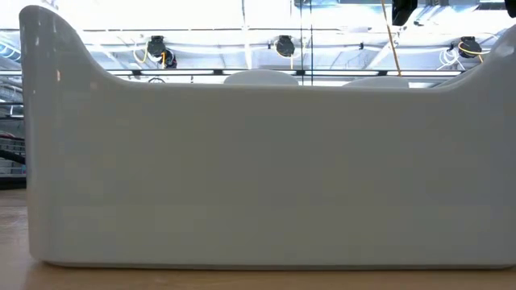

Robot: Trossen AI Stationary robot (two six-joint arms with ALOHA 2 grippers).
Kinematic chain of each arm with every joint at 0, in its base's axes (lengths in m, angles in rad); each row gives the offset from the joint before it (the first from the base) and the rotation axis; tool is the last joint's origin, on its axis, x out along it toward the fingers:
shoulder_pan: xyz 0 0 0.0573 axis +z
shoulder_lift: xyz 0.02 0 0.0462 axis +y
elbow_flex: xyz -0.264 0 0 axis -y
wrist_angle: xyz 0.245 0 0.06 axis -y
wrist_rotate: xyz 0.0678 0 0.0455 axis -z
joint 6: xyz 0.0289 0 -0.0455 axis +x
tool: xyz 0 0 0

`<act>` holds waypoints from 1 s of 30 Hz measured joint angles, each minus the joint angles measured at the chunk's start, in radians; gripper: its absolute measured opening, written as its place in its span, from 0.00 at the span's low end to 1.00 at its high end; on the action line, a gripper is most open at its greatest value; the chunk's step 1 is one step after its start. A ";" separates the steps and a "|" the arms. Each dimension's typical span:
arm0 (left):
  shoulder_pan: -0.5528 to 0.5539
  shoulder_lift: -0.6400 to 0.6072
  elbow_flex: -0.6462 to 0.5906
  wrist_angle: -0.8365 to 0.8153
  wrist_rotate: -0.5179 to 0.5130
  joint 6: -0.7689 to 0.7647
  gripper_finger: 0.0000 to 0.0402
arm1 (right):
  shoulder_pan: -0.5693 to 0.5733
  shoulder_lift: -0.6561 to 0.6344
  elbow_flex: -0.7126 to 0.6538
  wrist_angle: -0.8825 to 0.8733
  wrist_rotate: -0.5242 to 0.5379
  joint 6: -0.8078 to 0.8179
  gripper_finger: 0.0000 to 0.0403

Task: Pick and place pill bottles into a basket
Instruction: Put the white pill bottle into the gray bin

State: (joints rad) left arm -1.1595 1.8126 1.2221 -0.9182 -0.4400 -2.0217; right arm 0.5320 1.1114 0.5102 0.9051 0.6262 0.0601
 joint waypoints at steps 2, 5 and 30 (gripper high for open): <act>0.000 0.001 -0.001 0.001 -0.027 0.006 0.41 | 0.000 0.000 0.000 0.000 0.000 0.000 0.46; 0.000 0.001 -0.001 0.001 -0.088 0.029 0.41 | 0.000 0.000 0.000 -0.001 0.000 0.000 0.46; -0.074 -0.189 -0.001 -0.005 -0.923 0.412 0.42 | -0.009 0.000 0.000 -0.035 0.004 0.016 0.46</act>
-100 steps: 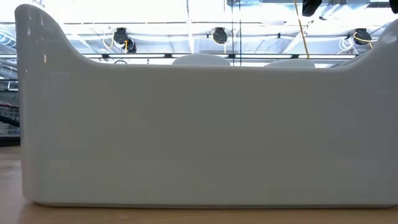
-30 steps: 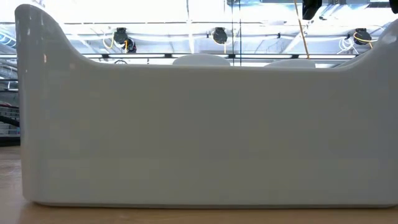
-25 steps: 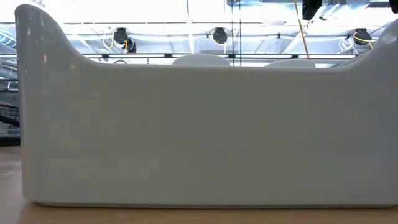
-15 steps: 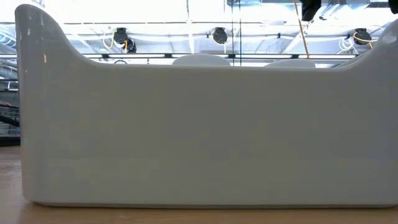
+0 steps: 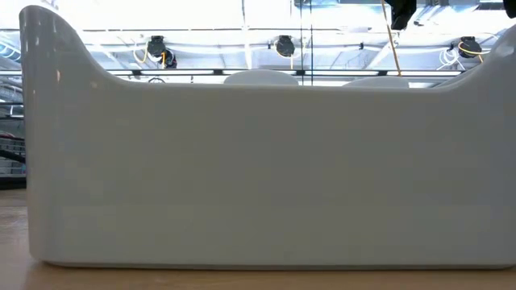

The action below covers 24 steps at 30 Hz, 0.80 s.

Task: Pick and place pill bottles into a basket
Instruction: Put the white pill bottle into the gray bin

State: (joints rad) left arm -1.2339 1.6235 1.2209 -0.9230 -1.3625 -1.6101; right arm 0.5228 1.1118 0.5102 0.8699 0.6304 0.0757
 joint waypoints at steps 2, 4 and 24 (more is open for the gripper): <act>-0.012 -0.033 0.000 -0.001 -0.041 0.059 0.41 | 0.000 0.000 0.000 0.000 0.000 0.005 0.46; -0.024 -0.069 0.000 -0.001 -0.078 0.115 0.41 | 0.000 0.000 0.000 0.000 0.000 0.010 0.46; 0.028 -0.218 0.000 0.106 -0.036 0.582 0.42 | -0.005 0.000 0.000 -0.026 0.001 0.028 0.46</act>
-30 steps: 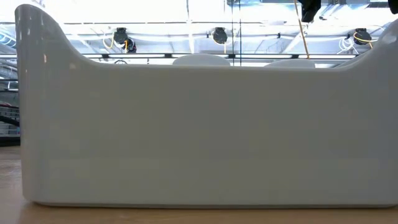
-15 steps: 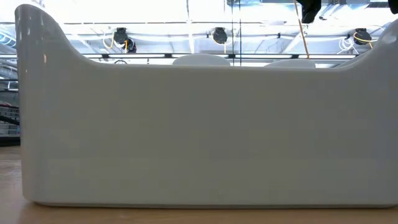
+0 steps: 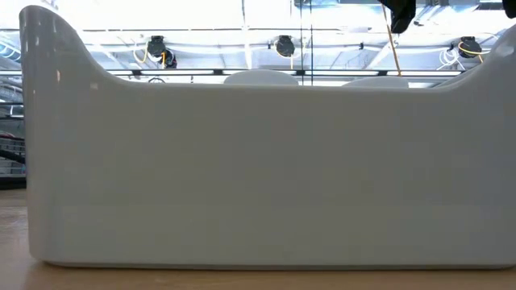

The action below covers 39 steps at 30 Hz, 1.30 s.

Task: Pick and place pill bottles into a basket
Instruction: Put the white pill bottle into the gray bin

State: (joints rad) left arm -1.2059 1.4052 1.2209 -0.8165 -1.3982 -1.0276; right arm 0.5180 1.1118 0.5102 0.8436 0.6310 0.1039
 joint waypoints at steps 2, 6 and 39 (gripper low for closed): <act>0.026 0.000 0.000 0.078 0.045 0.115 0.42 | -0.004 0.002 0.000 -0.002 0.000 0.014 0.46; 0.091 0.000 0.000 0.267 0.210 0.375 0.41 | -0.016 0.023 0.000 0.000 0.000 0.016 0.46; 0.573 0.059 0.027 0.274 0.995 0.513 0.41 | -0.034 0.036 0.000 0.010 -0.004 0.034 0.46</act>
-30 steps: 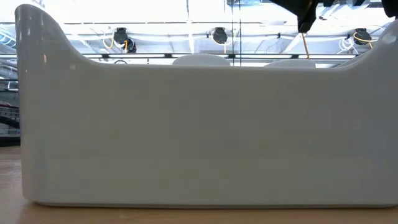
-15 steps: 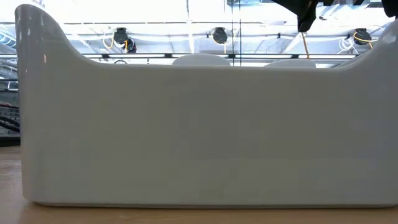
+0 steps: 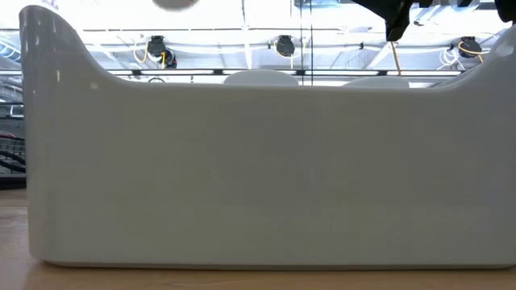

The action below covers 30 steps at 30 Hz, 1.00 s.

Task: Pick and place pill bottles into a basket
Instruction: Put the white pill bottle into the gray bin

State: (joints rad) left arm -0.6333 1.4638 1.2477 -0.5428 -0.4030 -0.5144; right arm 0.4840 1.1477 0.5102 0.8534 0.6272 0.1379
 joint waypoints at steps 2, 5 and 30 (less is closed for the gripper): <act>0.021 0.026 0.001 0.008 0.024 -0.005 0.42 | 0.000 0.000 0.000 -0.007 0.001 0.001 0.46; 0.040 0.063 0.002 0.013 0.107 -0.005 0.42 | 0.000 0.000 0.000 -0.006 0.003 0.000 0.46; 0.076 0.404 0.217 -0.129 0.317 -0.015 0.42 | -0.001 0.000 0.000 -0.020 0.004 0.000 0.46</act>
State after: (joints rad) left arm -0.5573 1.8677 1.4643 -0.6714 -0.0855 -0.5297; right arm 0.4831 1.1481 0.5102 0.8330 0.6308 0.1379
